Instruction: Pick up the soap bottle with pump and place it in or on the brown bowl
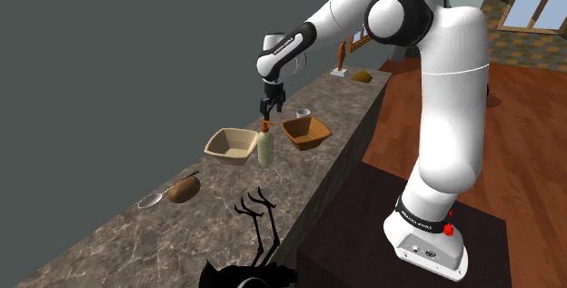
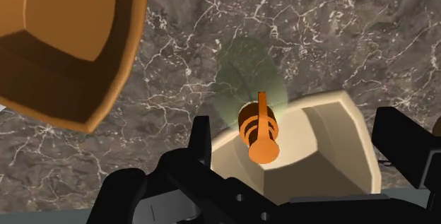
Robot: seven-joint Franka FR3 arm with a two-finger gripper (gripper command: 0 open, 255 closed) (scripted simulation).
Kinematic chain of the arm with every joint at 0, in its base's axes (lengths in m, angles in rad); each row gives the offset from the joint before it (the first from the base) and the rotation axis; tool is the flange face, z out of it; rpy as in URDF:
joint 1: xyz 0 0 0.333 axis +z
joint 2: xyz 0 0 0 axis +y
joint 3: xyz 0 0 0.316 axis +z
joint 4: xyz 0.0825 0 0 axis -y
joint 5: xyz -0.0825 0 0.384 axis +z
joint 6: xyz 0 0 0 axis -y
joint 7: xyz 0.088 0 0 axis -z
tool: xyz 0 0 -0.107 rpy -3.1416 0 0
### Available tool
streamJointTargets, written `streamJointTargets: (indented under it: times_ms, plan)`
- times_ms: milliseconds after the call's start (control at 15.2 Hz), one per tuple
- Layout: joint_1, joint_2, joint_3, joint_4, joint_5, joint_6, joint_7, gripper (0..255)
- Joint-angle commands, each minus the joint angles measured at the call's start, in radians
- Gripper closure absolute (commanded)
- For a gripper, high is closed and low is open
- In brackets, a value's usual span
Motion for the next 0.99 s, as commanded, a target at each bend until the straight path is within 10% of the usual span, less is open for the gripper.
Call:
streamJointTargets:
  times_ms: [0,924]
  plan:
    - [-0.010,0.090,0.007,0.085,0.021,-0.003,-0.009,0]
    - [-0.028,0.263,0.026,0.181,0.053,0.065,-0.025,0]
